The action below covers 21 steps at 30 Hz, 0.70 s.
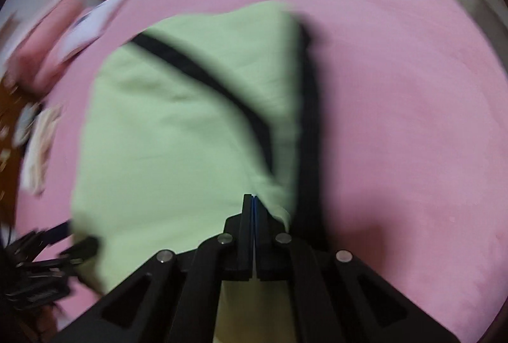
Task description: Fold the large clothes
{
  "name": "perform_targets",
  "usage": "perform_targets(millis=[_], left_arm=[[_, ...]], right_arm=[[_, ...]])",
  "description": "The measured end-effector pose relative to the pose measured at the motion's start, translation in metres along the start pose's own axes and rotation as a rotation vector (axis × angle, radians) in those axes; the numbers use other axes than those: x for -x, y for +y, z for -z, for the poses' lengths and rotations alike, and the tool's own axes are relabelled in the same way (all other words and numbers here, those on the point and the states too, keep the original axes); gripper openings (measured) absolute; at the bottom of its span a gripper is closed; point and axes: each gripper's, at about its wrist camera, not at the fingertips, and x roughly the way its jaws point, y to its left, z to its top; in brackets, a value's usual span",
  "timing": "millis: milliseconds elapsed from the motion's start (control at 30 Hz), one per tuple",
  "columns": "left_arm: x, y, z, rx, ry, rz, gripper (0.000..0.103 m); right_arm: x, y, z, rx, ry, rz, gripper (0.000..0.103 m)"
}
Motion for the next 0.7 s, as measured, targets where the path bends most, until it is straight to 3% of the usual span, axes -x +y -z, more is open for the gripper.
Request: perform_targets(millis=[67, 100, 200, 300, 367, 400, 500, 567, 633, 700], left_arm=[[0.01, 0.002, 0.005, 0.015, -0.023, -0.02, 0.071], [0.016, 0.002, 0.008, 0.011, -0.033, -0.029, 0.068], [0.034, -0.001, 0.023, -0.025, -0.053, 0.004, 0.066], [0.036, -0.009, 0.039, -0.068, -0.033, 0.047, 0.066], [0.023, -0.012, 0.046, -0.088, 0.001, -0.028, 0.066], [0.015, -0.012, 0.048, -0.095, 0.027, -0.08, 0.066], [0.003, -0.006, 0.055, -0.078, 0.073, -0.189, 0.068], [0.007, 0.009, 0.059, -0.026, 0.067, -0.257, 0.066], [0.017, 0.02, 0.057, 0.01, 0.05, -0.248, 0.066], [0.032, 0.029, 0.052, 0.047, 0.017, -0.17, 0.066]], right_arm=[[0.01, -0.015, 0.008, -0.035, -0.009, 0.256, 0.0], [0.017, -0.023, 0.014, -0.053, -0.016, 0.259, 0.003], [0.044, -0.032, 0.032, -0.098, -0.071, 0.043, 0.003], [0.057, -0.008, 0.052, -0.005, -0.103, -0.205, 0.003], [0.054, 0.01, 0.067, 0.065, -0.095, -0.328, 0.003], [0.048, 0.03, 0.072, 0.097, -0.082, -0.342, 0.003], [0.021, 0.053, 0.08, 0.149, -0.011, -0.193, 0.002], [0.015, 0.039, 0.082, 0.08, -0.008, -0.075, 0.0], [0.024, 0.02, 0.082, -0.014, -0.029, -0.06, 0.0], [0.038, 0.017, 0.081, 0.001, -0.073, 0.018, 0.0]])
